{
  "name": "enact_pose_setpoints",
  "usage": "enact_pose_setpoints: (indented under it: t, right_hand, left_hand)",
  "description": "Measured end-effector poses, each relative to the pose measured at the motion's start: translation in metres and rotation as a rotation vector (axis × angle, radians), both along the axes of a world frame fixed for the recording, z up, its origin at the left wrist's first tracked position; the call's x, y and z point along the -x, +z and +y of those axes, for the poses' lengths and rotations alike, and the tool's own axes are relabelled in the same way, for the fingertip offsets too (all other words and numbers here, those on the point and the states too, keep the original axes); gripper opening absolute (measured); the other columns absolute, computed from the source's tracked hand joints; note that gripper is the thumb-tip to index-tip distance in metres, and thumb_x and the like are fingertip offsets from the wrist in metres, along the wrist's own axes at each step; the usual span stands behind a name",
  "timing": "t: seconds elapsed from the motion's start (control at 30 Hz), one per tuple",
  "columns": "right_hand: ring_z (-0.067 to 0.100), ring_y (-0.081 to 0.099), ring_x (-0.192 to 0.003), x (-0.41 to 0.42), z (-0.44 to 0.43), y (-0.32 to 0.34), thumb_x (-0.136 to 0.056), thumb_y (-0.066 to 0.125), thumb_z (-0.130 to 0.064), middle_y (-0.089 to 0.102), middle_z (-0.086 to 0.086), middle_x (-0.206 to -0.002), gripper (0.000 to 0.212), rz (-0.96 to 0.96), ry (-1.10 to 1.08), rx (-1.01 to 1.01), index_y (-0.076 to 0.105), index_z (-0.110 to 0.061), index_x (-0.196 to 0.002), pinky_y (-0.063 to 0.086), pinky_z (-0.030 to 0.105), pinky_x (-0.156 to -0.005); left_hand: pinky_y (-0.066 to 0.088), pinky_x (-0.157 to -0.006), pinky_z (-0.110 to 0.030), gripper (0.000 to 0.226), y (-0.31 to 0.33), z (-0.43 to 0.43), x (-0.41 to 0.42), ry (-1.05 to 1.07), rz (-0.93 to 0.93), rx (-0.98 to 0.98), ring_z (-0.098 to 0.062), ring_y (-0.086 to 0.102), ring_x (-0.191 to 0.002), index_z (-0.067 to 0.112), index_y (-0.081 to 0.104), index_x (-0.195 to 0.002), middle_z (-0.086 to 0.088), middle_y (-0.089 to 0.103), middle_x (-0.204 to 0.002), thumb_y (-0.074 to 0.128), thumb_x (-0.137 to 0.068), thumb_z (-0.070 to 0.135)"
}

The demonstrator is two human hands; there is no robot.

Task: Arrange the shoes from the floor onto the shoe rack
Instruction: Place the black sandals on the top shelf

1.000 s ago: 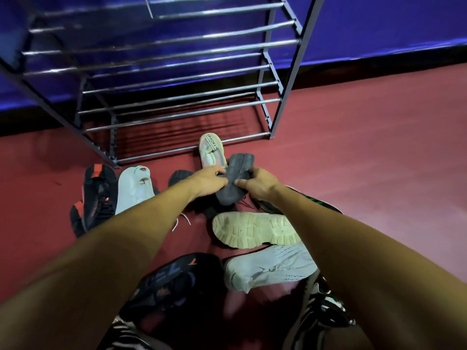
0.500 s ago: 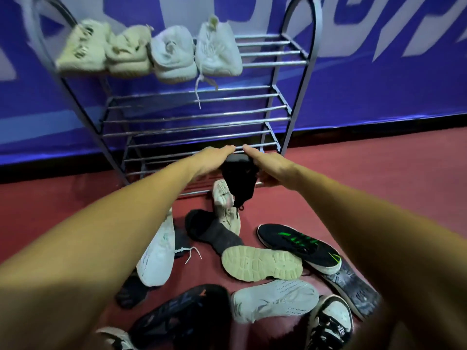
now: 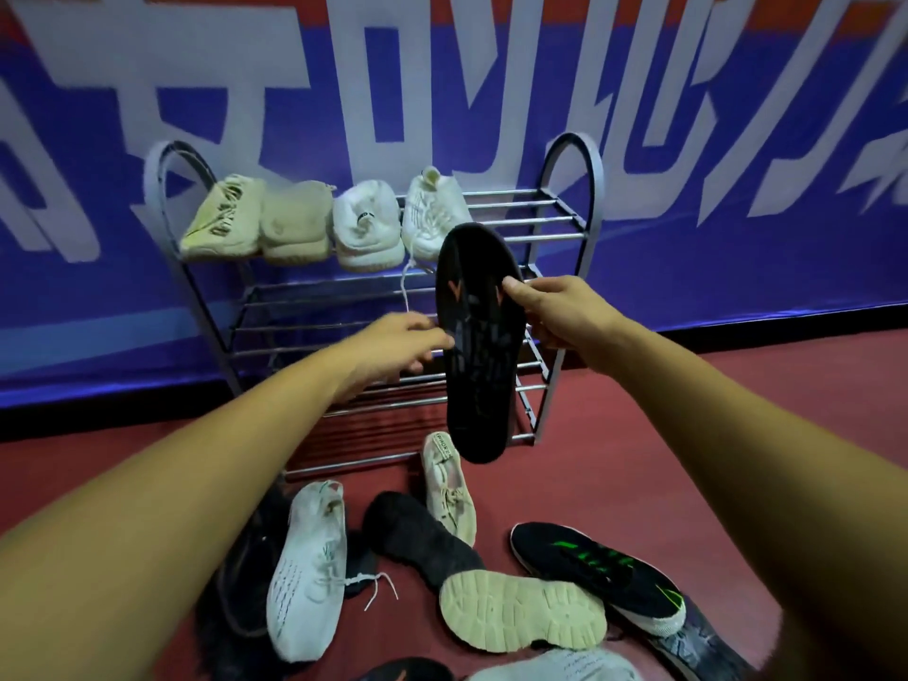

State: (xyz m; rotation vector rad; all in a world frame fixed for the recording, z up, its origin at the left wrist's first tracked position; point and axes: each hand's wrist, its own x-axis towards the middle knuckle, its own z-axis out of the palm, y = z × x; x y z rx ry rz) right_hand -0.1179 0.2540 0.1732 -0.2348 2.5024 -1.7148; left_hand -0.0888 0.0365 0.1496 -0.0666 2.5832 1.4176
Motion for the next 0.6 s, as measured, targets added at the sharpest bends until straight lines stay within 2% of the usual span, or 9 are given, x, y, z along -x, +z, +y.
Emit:
enact_pose_setpoints:
  t: [0.07, 0.13, 0.2, 0.27, 0.33, 0.4, 0.5, 0.57, 0.6]
  right_hand:
    - [0.011, 0.033, -0.05, 0.003, 0.001, 0.005, -0.096, 0.058, -0.046, 0.039, -0.001, -0.061, 0.041, -0.036, -0.016, 0.092, 0.072, -0.007, -0.099, 0.026, 0.024, -0.049]
    - [0.011, 0.032, -0.048, 0.005, 0.001, 0.008, -0.096, 0.058, -0.048, 0.039, -0.004, -0.057, 0.037, -0.072, -0.019, 0.169, 0.071, -0.014, -0.096, 0.026, 0.024, -0.049]
    - [0.011, 0.032, -0.046, 0.006, -0.001, 0.013, -0.095, 0.059, -0.051, 0.04, -0.005, -0.056, 0.035, -0.083, -0.035, 0.211, 0.065, -0.016, -0.094, 0.026, 0.024, -0.048]
    - [0.01, 0.03, -0.044, 0.008, -0.002, 0.016, -0.095, 0.06, -0.048, 0.04, -0.006, -0.052, 0.034, -0.067, -0.052, 0.284, 0.062, -0.014, -0.094, 0.024, 0.026, -0.049]
    - [0.009, 0.03, -0.045, 0.012, -0.003, 0.018, -0.095, 0.062, -0.043, 0.05, -0.008, -0.053, 0.037, -0.05, -0.066, 0.38, 0.07, -0.007, -0.1, 0.022, 0.025, -0.05]
    - [0.01, 0.032, -0.048, 0.016, 0.001, 0.018, -0.093, 0.065, -0.04, 0.06, -0.002, -0.07, 0.041, -0.056, -0.06, 0.441, 0.07, -0.003, -0.111, 0.024, 0.023, -0.048]
    - [0.013, 0.039, -0.057, 0.02, 0.009, 0.01, -0.09, 0.063, -0.021, 0.06, 0.005, -0.085, 0.027, -0.094, -0.027, 0.371, 0.067, -0.005, -0.112, 0.029, 0.023, -0.05]
    - [0.018, 0.047, -0.072, 0.018, 0.016, 0.005, -0.088, 0.055, -0.012, 0.067, 0.005, -0.096, 0.035, -0.157, 0.079, 0.299, 0.065, -0.004, -0.121, 0.033, 0.024, -0.057]
    - [0.021, 0.048, -0.08, 0.016, 0.018, 0.003, -0.087, 0.053, -0.01, 0.069, 0.005, -0.103, 0.04, -0.186, 0.15, 0.293, 0.063, -0.007, -0.126, 0.034, 0.025, -0.06]
  left_hand:
    - [0.032, -0.057, -0.024, 0.026, -0.005, -0.004, -0.005, -0.105, -0.121, 0.071, -0.011, 0.053, -0.075, 0.026, 0.064, -0.109, 0.002, 0.063, -0.098, 0.065, -0.088, 0.042]
    - [0.034, -0.057, -0.022, 0.03, -0.008, -0.005, -0.009, -0.185, -0.172, 0.051, -0.01, 0.053, -0.079, 0.028, 0.063, -0.118, 0.005, 0.065, -0.102, 0.065, -0.089, 0.039]
    - [0.036, -0.051, -0.015, 0.025, -0.007, -0.002, -0.011, -0.225, -0.109, -0.002, -0.003, 0.057, -0.074, 0.027, 0.063, -0.117, 0.008, 0.067, -0.097, 0.066, -0.091, 0.027]
    - [0.037, -0.047, -0.006, 0.019, -0.006, 0.001, -0.007, -0.192, 0.036, -0.028, 0.009, 0.056, -0.059, 0.026, 0.065, -0.109, 0.014, 0.066, -0.082, 0.066, -0.092, 0.017]
    - [0.035, -0.045, -0.005, 0.014, -0.002, 0.005, -0.005, -0.146, 0.125, -0.077, 0.007, 0.053, -0.052, 0.023, 0.067, -0.102, 0.018, 0.063, -0.065, 0.065, -0.093, 0.013]
    - [0.033, -0.042, -0.008, 0.008, 0.004, 0.009, -0.003, -0.091, 0.17, -0.119, 0.001, 0.045, -0.047, 0.019, 0.069, -0.093, 0.016, 0.055, -0.049, 0.061, -0.095, 0.016]
    - [0.029, -0.045, -0.016, 0.021, 0.018, 0.015, 0.003, -0.018, 0.223, -0.219, -0.002, 0.034, -0.045, 0.013, 0.068, -0.082, 0.01, 0.043, -0.05, 0.056, -0.098, 0.019]
    - [0.03, -0.05, -0.019, 0.03, 0.029, 0.021, 0.008, 0.001, 0.247, -0.291, -0.003, 0.036, -0.045, 0.017, 0.06, -0.068, 0.008, 0.044, -0.049, 0.057, -0.098, 0.021]
    - [0.033, -0.049, -0.016, 0.029, 0.034, 0.024, 0.009, 0.001, 0.255, -0.314, 0.0, 0.04, -0.043, 0.017, 0.06, -0.069, 0.011, 0.048, -0.046, 0.057, -0.098, 0.02]
